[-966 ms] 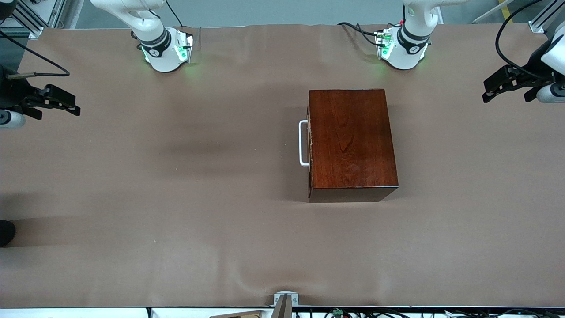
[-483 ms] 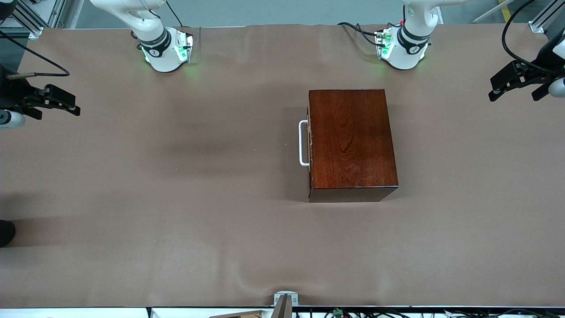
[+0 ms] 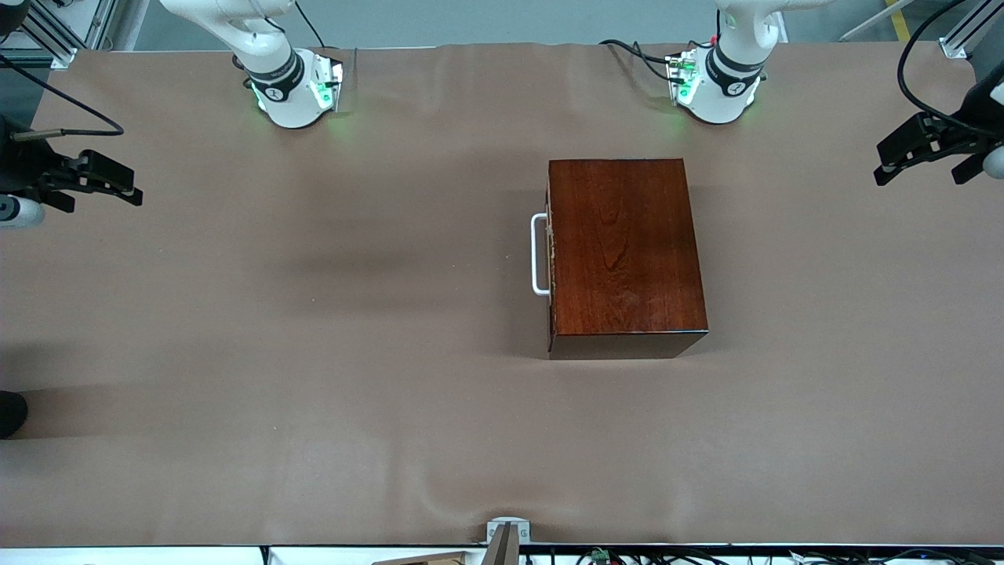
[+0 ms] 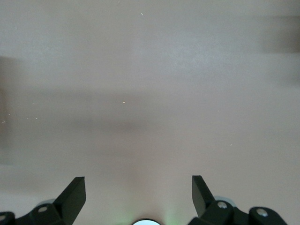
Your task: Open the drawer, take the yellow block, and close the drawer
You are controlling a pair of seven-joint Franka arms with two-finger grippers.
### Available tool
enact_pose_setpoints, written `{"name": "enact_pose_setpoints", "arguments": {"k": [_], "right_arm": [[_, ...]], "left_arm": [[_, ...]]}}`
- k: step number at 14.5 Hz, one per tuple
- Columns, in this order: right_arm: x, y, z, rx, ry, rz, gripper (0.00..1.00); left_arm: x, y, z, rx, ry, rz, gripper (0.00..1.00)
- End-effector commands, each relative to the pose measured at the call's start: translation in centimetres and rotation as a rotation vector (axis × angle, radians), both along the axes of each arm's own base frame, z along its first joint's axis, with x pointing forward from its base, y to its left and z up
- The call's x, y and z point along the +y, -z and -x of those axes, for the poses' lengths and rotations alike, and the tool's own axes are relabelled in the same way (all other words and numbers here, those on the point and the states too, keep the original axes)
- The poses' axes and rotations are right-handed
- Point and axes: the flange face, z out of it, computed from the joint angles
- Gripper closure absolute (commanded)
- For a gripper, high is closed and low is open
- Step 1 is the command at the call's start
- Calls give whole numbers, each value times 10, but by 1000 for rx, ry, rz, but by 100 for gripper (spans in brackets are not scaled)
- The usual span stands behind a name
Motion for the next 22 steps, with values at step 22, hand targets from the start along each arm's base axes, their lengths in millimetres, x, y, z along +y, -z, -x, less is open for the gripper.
{"name": "enact_pose_setpoints", "arguments": {"k": [22], "right_arm": [[-5,-3,10,-3,-3,11,0]], "left_arm": [[-462,210,25,54,28,-68,0]]}}
